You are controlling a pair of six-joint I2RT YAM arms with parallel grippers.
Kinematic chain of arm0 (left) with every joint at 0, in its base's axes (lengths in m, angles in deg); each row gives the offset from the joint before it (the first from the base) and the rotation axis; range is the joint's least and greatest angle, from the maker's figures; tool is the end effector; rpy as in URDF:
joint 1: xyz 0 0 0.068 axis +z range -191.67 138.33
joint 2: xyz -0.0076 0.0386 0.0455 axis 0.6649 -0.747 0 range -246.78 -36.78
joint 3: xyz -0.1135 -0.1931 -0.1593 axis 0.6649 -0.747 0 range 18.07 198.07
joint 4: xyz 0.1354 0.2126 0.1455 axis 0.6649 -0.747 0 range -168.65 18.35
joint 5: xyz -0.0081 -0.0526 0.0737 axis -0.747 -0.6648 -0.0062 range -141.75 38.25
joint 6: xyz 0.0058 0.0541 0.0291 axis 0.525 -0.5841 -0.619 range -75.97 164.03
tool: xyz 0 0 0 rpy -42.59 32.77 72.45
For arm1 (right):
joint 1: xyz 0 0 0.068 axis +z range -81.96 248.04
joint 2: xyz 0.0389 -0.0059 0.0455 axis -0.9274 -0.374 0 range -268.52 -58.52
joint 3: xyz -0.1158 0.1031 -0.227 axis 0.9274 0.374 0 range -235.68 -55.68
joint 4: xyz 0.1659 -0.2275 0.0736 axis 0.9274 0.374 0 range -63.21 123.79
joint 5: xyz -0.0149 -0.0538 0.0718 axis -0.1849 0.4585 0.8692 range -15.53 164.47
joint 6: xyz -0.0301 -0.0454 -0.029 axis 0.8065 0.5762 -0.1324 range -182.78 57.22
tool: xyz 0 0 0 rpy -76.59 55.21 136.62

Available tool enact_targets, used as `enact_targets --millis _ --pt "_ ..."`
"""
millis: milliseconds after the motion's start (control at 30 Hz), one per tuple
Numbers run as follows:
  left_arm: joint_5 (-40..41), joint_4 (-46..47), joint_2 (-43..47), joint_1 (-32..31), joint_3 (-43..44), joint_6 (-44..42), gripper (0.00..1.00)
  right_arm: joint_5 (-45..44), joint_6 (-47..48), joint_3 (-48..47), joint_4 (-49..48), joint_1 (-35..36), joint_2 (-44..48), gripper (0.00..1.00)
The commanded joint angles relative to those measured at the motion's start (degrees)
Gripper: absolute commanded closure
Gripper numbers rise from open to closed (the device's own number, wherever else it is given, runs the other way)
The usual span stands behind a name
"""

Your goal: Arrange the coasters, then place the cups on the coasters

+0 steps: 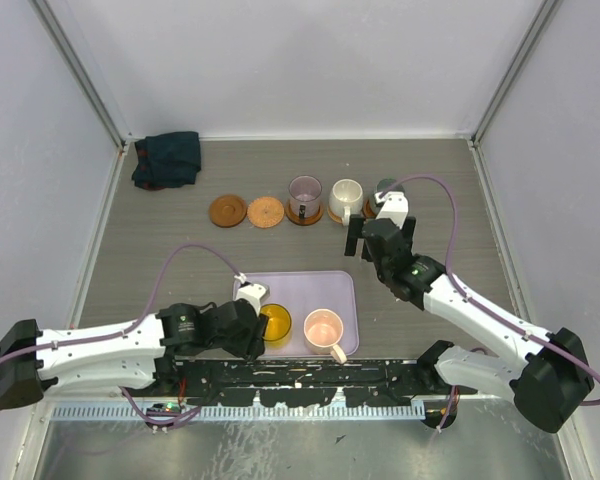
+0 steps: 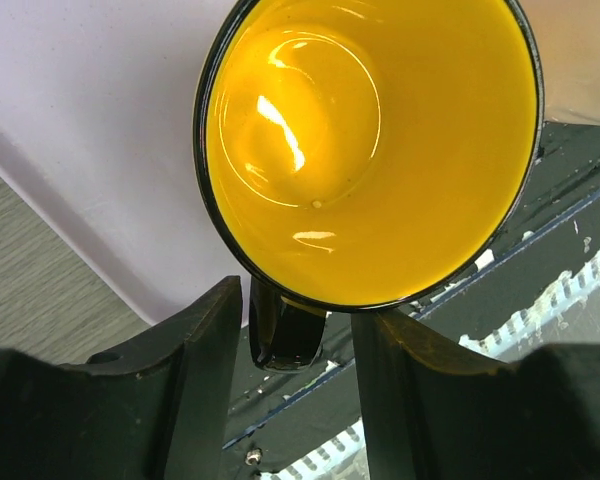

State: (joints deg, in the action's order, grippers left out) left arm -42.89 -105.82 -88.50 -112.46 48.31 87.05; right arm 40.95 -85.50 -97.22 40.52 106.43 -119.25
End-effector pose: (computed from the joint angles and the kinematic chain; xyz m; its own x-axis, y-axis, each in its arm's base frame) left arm 0.0732 -0.1885 0.1781 -0.8157 0.2920 -0.4994 0.4757 0.8297 -0.2919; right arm 0.2240 0.1445 0.2501 -0.4526 0.0523 -0.8902 0.0221 0.9986 0.0475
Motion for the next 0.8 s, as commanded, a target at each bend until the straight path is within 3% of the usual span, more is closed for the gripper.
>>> enact_targets --millis 0,167,467,767 --pt "2.8 3.8 -1.6 -0.1 0.8 -0.5 0.52 0.3 -0.8 0.3 -2.2 -0.2 1.0 0.00" --pt "4.4 4.7 -3.6 -0.1 0.9 -0.8 0.60 0.5 -0.8 0.6 -2.4 -0.3 1.3 0.00" --pt "9.8 4.5 -6.2 -0.2 2.3 -2.0 0.94 1.2 -1.1 1.3 -3.0 -0.3 1.1 0.00" --pt "15.3 4.4 -6.4 -0.1 5.6 -4.0 1.00 1.5 -1.1 1.6 -3.4 -0.2 0.7 0.00"
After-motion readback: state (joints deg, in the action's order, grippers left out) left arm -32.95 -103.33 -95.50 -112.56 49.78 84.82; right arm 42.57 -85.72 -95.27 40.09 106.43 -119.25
